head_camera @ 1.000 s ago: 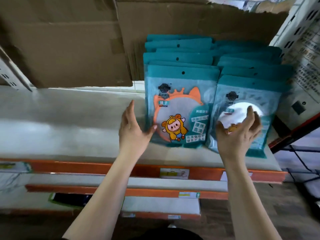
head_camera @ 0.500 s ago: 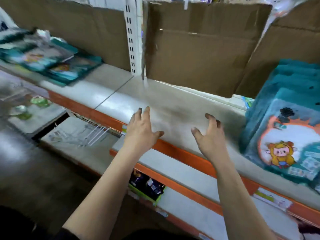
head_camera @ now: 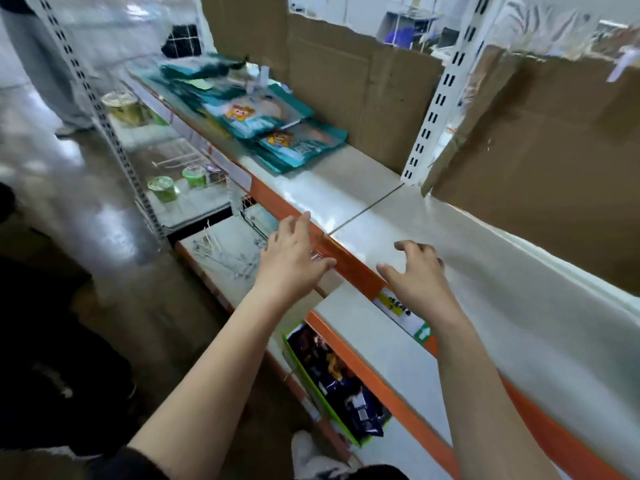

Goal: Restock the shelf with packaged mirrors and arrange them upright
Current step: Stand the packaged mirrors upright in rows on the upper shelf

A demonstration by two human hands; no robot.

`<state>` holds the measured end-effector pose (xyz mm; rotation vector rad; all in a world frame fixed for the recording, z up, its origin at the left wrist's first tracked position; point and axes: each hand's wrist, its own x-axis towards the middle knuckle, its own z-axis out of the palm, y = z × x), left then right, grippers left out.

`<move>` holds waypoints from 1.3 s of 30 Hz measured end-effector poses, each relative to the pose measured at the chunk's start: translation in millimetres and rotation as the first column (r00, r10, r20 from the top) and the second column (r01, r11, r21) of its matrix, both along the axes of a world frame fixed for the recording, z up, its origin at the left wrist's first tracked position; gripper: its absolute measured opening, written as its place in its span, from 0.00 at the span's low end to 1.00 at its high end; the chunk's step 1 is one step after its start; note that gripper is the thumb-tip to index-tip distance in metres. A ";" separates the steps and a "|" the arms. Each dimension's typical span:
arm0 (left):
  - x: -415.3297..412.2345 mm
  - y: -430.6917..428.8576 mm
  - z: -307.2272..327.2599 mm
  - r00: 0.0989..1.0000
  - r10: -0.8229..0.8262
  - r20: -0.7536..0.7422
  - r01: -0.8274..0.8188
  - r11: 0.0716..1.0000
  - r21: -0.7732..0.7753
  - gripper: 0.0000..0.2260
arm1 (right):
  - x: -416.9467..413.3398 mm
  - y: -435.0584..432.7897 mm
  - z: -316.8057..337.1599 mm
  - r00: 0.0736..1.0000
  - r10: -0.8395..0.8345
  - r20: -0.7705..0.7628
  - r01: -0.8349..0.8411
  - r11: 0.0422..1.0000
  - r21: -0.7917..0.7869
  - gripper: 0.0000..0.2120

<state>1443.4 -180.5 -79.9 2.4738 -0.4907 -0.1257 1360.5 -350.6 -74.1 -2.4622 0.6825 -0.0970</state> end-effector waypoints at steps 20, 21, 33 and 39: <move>220.2 80.2 -2.1 0.952 0.304 -0.028 -0.304 0.953 -0.012 0.37 | 285.0 65.7 5.4 0.959 0.252 0.126 -0.265 0.960 0.094 0.23; 231.5 81.4 -1.5 0.950 0.312 -0.028 -0.313 0.950 -0.013 0.37 | 299.1 66.6 6.9 0.956 0.257 0.142 -0.272 0.957 0.096 0.23; 324.2 89.0 7.8 0.938 0.345 -0.015 -0.345 0.938 -0.004 0.34 | 393.0 74.3 5.0 0.957 0.280 0.078 -0.289 0.946 0.149 0.23; 379.0 88.6 9.9 0.951 0.308 0.025 -0.309 0.949 0.065 0.31 | 427.5 82.0 7.7 0.962 0.270 -0.036 -0.261 0.954 0.148 0.24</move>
